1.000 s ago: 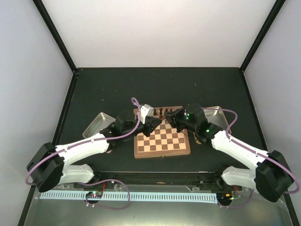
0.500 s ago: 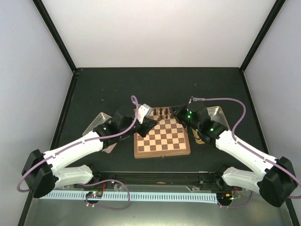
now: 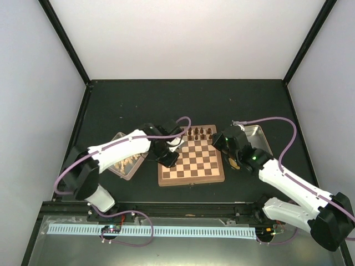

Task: Set up the chess pieces on the board
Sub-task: Place the chess piece on the chessboard, then pick up the chess piece from the chessboard.

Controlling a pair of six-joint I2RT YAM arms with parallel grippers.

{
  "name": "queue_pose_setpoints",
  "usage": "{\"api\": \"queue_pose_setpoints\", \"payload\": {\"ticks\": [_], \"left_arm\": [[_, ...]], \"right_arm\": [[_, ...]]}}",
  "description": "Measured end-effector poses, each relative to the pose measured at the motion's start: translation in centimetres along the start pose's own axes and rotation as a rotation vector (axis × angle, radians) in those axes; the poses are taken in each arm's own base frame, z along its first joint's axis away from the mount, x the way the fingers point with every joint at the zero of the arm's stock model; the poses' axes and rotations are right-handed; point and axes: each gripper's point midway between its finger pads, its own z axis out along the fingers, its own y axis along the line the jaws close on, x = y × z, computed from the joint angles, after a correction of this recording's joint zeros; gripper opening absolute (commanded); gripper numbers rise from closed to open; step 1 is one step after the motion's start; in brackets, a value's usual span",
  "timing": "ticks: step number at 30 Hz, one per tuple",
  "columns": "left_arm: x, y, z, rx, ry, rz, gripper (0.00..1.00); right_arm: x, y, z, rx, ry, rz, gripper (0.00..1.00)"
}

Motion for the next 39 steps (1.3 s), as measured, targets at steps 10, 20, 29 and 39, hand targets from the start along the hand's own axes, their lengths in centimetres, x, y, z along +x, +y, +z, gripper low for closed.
{"api": "queue_pose_setpoints", "payload": {"ticks": [10,20,29,39], "left_arm": [[1.4,1.0,2.5,-0.062,0.219,-0.032,0.24],[1.2,1.1,3.0,-0.074,0.232,-0.051,0.43],[2.1,2.3,4.6,-0.116,0.227,-0.114,0.27],[0.6,2.7,3.6,-0.144,0.134,-0.120,0.15]], "right_arm": [[0.0,-1.2,-0.2,0.024,-0.019,-0.026,0.16],[0.0,-1.3,-0.3,0.023,-0.023,-0.031,0.17],[0.1,-1.9,-0.3,0.039,-0.029,-0.032,0.17],[-0.2,-1.9,-0.6,0.031,-0.044,-0.030,0.17]]}}
